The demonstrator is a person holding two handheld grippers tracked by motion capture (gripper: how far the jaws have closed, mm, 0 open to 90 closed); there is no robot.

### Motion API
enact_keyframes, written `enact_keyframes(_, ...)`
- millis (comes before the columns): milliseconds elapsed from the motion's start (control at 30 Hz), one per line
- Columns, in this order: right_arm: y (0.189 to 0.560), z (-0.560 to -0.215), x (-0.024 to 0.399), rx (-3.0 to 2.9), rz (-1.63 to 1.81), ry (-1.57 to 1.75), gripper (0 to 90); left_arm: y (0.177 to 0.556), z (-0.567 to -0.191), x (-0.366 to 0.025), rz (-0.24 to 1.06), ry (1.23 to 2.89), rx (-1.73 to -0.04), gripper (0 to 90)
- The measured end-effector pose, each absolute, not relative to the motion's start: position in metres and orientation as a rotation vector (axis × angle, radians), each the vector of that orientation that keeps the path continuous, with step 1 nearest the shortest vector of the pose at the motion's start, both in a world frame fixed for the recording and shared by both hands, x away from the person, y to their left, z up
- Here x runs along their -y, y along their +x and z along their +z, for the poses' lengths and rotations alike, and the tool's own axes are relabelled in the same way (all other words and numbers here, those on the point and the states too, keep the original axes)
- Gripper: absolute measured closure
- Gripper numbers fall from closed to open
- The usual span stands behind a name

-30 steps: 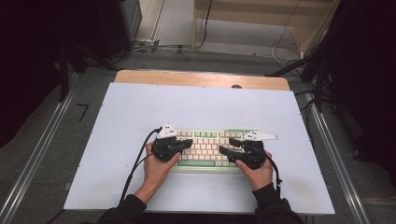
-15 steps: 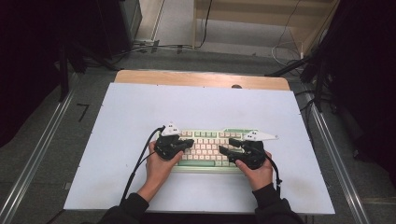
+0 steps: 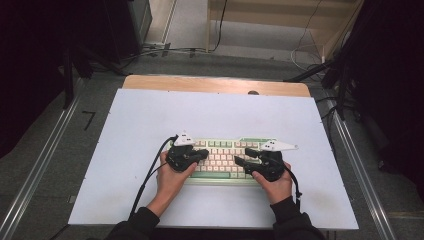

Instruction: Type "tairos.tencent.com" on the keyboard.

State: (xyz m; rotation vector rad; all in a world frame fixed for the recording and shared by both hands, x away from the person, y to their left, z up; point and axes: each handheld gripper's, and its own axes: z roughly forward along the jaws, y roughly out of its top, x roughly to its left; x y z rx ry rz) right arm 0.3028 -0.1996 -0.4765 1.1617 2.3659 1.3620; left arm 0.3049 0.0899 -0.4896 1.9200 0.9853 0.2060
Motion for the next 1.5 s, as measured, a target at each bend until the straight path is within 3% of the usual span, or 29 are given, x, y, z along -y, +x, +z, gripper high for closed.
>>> enact_keyframes(467, 0.303, -0.477, 0.199, -2.368, 1.360, 1.167, 41.2, 0.302, -0.483, -0.101, 0.167, 1.831, -0.999, 60.0)
enact_keyframes(633, 0.303, -0.477, 0.199, -2.368, 1.361, 1.168, 41.2, 0.300, -0.482, -0.104, 0.217, 1.823, -1.023, 49.0)
enact_keyframes(1133, 0.304, -0.477, 0.199, -2.371, 1.360, 1.171, 41.2, 0.297, -0.478, -0.117, 0.318, 1.780, -1.096, 30.9)
enact_keyframes(1367, 0.304, -0.477, 0.199, -2.373, 1.360, 1.168, 41.1, 0.295, -0.480, -0.120, 0.337, 1.794, -1.117, 29.4)
enact_keyframes(1500, 0.303, -0.477, 0.200, -2.370, 1.364, 1.169, 41.1, 0.292, -0.479, -0.122, 0.335, 1.794, -1.104, 34.0)
